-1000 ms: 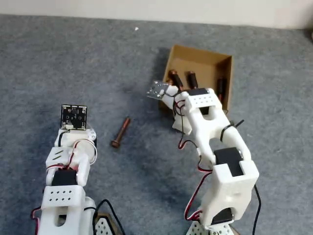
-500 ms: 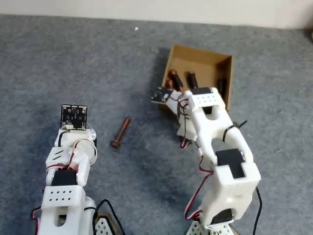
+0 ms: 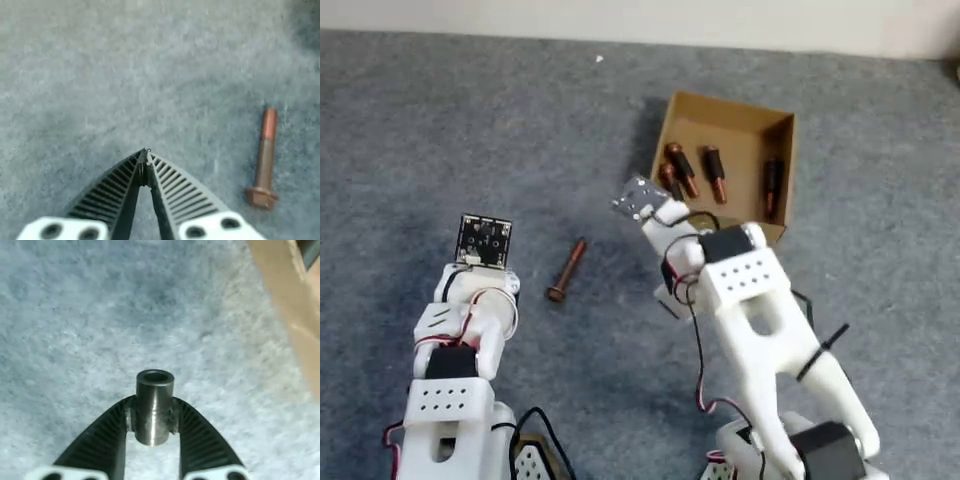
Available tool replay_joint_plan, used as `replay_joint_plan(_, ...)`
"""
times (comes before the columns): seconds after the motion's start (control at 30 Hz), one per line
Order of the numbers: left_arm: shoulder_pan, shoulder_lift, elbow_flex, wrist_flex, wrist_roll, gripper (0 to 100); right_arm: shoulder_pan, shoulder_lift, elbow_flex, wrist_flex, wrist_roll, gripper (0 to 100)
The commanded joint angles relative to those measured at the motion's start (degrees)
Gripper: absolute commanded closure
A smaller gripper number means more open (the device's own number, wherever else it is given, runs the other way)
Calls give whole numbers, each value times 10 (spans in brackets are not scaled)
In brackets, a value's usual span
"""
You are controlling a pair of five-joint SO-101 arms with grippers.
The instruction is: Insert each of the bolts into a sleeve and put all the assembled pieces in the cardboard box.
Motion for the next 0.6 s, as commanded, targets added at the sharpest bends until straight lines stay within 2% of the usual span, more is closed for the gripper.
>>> replay_joint_plan(0.0, -6, -8, -45, 47, -11, 992, -11, -35, 25, -26, -50, 994)
replay_joint_plan(0.1, -3, -8, -47, 55, -11, 975, -8, -38, 75, -101, -93, 994)
replay_joint_plan(0.27, -3, -6, -47, 57, -10, 848, 7, -38, 159, -230, -127, 994)
replay_joint_plan(0.37, -3, -3, -71, 66, -10, 857, 33, -38, 191, -289, -127, 994)
replay_joint_plan(0.5, 6, -1, -162, 160, -11, 858, 53, -38, 201, -305, -132, 994)
replay_joint_plan(0.57, 25, -1, -218, 218, -33, 858, 58, -38, 200, -305, -154, 994)
